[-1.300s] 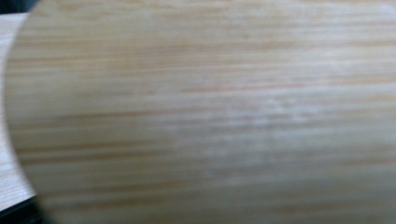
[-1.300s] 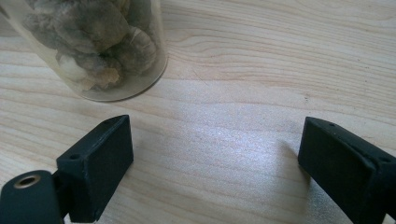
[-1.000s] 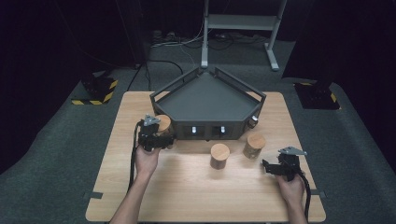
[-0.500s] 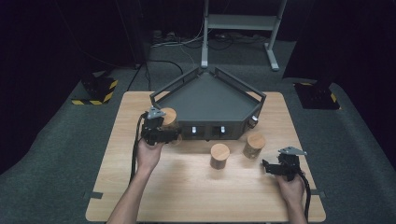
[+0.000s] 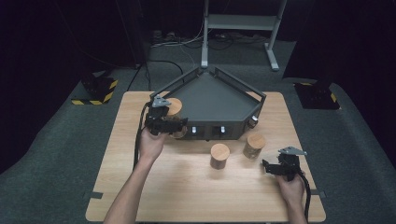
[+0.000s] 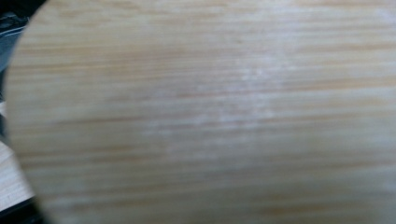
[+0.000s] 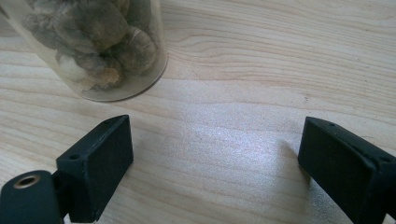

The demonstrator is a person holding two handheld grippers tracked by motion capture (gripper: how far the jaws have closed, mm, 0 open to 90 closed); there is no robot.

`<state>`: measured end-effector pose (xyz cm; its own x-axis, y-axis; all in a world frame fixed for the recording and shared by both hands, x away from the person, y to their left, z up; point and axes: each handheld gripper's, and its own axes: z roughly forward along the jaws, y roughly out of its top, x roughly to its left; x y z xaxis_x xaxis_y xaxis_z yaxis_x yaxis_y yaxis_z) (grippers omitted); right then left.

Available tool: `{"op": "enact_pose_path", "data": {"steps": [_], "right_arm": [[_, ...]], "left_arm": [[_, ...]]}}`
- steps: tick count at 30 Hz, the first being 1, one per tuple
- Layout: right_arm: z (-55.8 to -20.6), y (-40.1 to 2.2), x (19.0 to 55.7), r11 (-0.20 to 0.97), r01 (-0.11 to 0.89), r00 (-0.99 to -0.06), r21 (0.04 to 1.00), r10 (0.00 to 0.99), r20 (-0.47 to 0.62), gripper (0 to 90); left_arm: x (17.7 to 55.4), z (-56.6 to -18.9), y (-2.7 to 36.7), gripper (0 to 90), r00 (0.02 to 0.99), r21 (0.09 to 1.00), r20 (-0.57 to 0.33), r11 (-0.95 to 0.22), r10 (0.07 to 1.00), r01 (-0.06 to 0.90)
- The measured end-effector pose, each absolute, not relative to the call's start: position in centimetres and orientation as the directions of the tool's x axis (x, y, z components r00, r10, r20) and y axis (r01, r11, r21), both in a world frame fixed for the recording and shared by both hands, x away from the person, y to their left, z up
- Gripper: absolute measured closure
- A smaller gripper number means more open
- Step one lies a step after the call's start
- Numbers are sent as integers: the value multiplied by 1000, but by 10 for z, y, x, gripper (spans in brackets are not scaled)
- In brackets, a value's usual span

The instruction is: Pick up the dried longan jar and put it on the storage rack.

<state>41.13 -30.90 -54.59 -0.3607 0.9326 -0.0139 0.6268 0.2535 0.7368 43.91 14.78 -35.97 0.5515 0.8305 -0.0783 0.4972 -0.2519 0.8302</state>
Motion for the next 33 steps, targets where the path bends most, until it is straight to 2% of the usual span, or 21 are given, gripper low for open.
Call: {"op": "enact_pose_path", "data": {"steps": [15, 21, 33], "right_arm": [[-546, -309, 411, 254, 626, -361, 737, 932, -15, 101], [-546, -309, 411, 254, 626, -361, 737, 932, -15, 101], [-546, -309, 411, 254, 627, -361, 737, 933, -14, 101]], "left_arm": [[475, -335, 133, 262, 558, 833, -88, -246, 825, 495], [493, -335, 126, 262, 538, 821, -63, -263, 841, 507], [521, -341, 115, 262, 487, 813, -76, -229, 870, 536]]}}
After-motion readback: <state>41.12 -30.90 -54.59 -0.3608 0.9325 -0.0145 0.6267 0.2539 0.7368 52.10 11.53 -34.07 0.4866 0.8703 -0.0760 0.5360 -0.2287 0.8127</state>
